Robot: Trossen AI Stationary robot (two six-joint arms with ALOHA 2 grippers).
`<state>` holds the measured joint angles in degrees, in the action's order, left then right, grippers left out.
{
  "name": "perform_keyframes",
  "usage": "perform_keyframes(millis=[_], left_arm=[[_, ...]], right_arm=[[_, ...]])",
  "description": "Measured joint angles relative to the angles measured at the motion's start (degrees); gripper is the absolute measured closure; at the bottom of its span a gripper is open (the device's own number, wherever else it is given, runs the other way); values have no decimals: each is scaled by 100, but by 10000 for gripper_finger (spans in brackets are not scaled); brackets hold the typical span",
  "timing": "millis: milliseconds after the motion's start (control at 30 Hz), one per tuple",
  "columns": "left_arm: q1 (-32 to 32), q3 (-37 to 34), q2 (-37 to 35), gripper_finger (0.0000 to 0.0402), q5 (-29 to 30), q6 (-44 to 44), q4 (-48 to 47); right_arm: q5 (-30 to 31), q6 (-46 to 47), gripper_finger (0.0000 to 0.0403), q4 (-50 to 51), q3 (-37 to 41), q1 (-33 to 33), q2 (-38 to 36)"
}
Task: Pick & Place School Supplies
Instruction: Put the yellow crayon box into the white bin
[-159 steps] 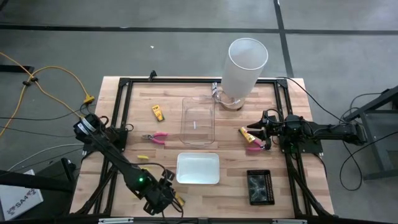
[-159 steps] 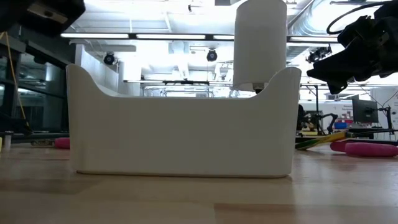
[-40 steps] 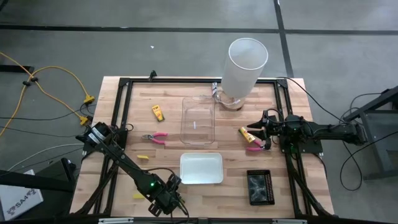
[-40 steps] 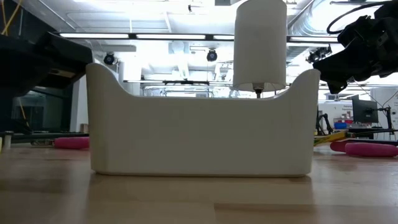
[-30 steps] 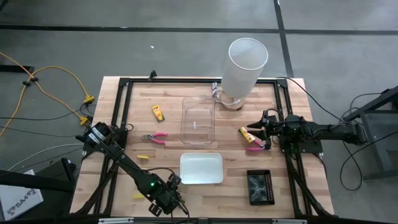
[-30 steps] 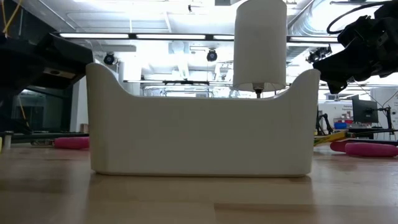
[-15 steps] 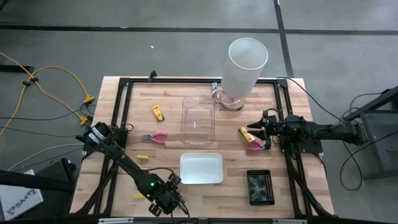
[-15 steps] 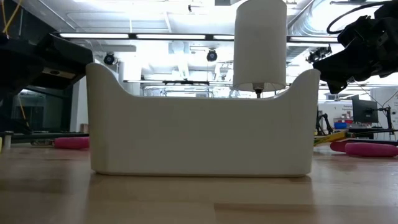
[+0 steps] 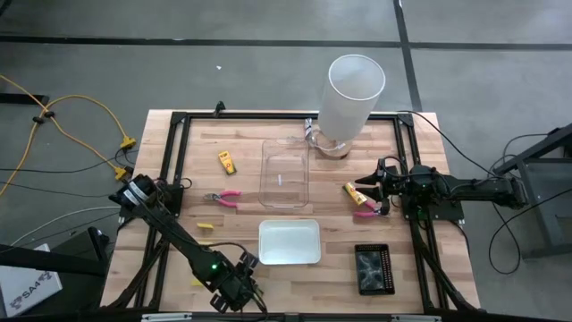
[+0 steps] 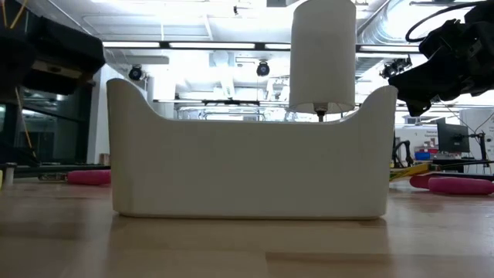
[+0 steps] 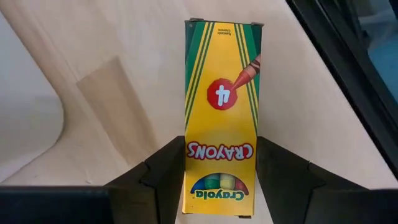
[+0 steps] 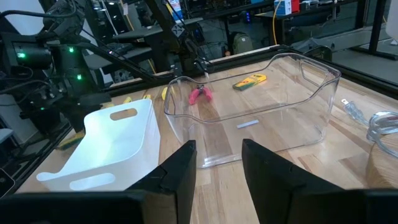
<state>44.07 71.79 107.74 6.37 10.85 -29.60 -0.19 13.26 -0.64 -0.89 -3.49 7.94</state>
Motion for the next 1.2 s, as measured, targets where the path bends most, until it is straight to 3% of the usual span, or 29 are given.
perform_keyframes(millis=[700,1200], left_arm=[[-71,122,-972,225,134,-55,12],[-1076,828,-1060,225,118,-989,-288]], right_arm=[[1,1,282,0,0,0,-2],[0,-1,282,0,0,-2,-2]])
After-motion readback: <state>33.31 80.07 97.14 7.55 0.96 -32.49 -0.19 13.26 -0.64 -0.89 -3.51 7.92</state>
